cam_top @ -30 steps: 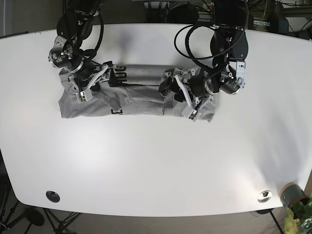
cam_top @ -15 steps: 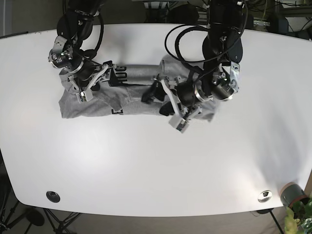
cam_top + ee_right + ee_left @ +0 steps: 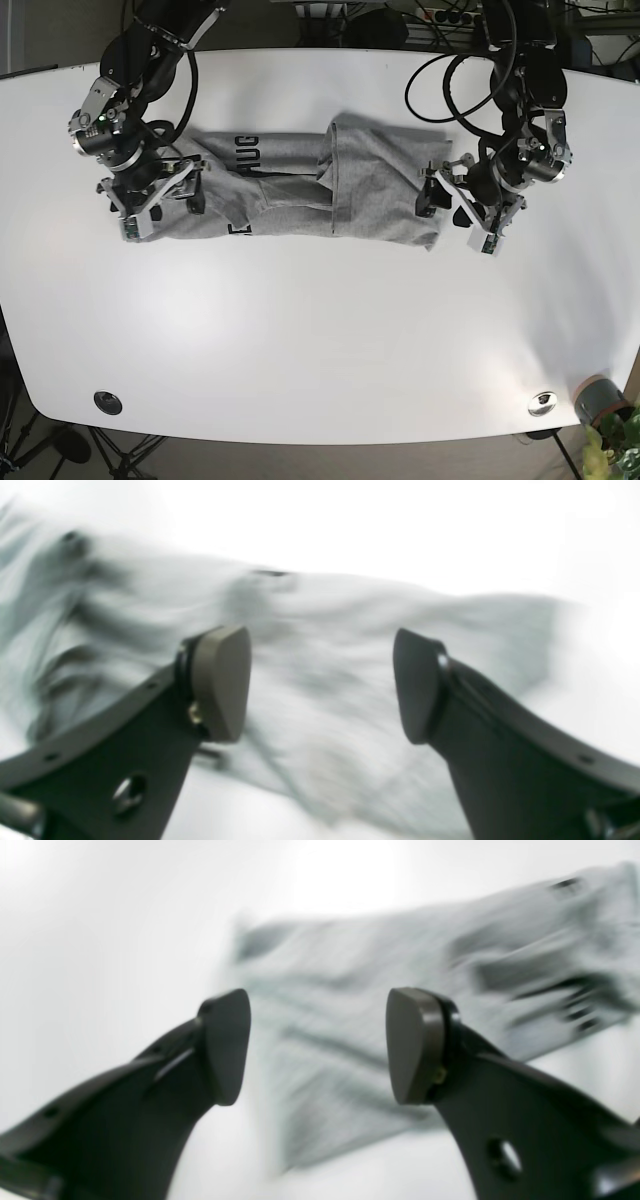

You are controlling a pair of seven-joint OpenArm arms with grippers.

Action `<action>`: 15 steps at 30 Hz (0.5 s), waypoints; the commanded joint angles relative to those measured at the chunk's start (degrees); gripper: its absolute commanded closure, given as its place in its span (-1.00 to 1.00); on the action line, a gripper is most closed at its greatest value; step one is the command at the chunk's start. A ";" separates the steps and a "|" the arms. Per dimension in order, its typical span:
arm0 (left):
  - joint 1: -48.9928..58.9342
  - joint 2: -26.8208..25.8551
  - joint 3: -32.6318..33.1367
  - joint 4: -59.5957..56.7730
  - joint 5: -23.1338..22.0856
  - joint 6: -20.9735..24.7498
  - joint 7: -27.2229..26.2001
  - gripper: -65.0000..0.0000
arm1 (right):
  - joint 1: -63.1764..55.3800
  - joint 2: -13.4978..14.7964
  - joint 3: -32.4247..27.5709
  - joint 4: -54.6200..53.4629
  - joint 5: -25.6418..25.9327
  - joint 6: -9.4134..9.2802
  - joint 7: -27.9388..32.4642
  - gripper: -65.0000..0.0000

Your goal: Fold the T-shirt properly

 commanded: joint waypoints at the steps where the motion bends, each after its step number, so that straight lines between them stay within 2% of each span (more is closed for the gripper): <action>1: 0.72 -0.74 0.01 0.88 -1.11 -4.48 -2.84 0.12 | 2.80 1.30 4.57 -1.39 2.96 0.23 -2.27 -0.33; 4: 2.30 -0.82 -0.08 -1.05 -0.93 -14.59 -4.24 0.65 | 6.58 4.99 10.81 -7.10 6.82 0.23 -5.35 -0.33; 6: 2.30 -0.74 -0.08 -2.81 -0.93 -18.63 -5.03 0.85 | 7.63 6.92 12.22 -11.32 8.76 0.23 -5.44 -0.33; 10: 2.83 -0.65 -0.17 -5.36 -0.93 -20.30 -8.46 0.87 | 10.18 12.20 15.20 -20.73 12.10 0.23 -5.44 -0.33; 15: 3.35 -0.74 -0.17 -7.47 -0.93 -20.48 -11.36 0.87 | 11.68 17.03 18.46 -31.36 12.54 0.23 -5.17 -0.33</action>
